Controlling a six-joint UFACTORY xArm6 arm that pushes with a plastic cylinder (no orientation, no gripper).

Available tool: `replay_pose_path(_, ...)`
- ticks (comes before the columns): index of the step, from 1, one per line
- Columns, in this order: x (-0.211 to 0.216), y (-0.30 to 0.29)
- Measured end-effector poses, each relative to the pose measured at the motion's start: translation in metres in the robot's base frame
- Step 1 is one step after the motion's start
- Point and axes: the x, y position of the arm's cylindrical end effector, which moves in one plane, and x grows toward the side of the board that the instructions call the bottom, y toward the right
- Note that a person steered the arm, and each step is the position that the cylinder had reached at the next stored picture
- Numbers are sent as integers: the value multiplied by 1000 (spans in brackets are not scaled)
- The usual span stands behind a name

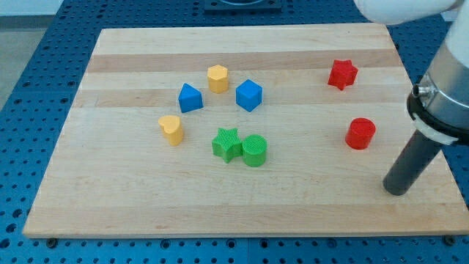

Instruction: Move the red circle diagonally to the top right of the green circle

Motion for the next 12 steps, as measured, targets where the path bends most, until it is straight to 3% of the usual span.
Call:
replay_pose_path(2,-47,0)
replay_pose_path(4,-94,-40)
replay_pose_path(6,-100,-79)
replay_pose_path(7,-101,-48)
replay_pose_path(8,-145,-32)
replay_pose_path(9,-174,-56)
replay_pose_path(12,-172,-69)
